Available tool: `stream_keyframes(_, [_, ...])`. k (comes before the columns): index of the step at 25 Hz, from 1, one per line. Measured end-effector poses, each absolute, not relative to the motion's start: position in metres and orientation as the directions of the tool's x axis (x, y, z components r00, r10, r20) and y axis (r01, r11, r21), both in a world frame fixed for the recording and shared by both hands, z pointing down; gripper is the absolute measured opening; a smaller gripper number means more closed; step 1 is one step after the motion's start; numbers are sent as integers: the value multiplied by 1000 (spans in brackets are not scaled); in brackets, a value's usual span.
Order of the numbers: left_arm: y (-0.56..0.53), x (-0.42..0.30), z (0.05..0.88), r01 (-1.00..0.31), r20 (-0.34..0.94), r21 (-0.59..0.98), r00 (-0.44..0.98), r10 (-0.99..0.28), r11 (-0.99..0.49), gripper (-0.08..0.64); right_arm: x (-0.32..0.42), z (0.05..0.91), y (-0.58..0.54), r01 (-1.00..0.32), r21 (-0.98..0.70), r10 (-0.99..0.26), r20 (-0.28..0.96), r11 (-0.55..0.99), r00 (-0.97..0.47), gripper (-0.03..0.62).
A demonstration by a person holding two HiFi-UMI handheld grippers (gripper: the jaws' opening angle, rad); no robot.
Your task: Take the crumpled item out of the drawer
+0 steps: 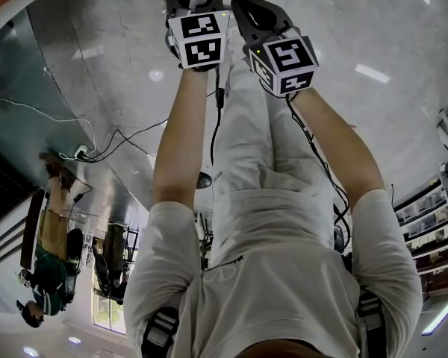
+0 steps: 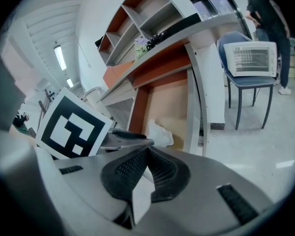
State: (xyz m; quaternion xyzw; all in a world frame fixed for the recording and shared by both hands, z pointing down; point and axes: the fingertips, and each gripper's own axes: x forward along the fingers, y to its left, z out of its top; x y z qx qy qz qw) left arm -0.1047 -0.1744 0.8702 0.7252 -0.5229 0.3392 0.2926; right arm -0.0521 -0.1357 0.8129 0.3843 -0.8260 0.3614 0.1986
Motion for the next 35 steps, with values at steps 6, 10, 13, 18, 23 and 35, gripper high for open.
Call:
stream_keyframes(6, [-175, -107, 870, -960, 802, 45, 199, -563, -275, 83, -53, 814, -133, -780, -450, -492, 608, 434, -624, 2])
stream_keyframes(10, [-176, -110, 871, -962, 805, 41, 192, -562, -269, 64, -55, 814, -133, -781, -452, -493, 607, 431, -623, 2])
stream_keyframes(13, [-174, -111, 873, -962, 809, 39, 189, -557, -270, 58, -56, 814, -133, -780, -454, -496, 603, 430, -624, 2])
stream_keyframes(18, [-176, -111, 871, -963, 814, 33, 182, -551, -269, 48, -54, 812, -135, -783, -454, -498, 605, 425, -621, 2])
stream_keyframes(23, [-177, -113, 872, -966, 811, 23, 168, -560, -257, 38, -51, 813, -134, -786, -451, -501, 607, 422, -617, 2])
stream_keyframes(35, [-176, -114, 871, -972, 809, 30, 161, -565, -235, 32, -43, 814, -135, -792, -448, -506, 610, 415, -610, 2])
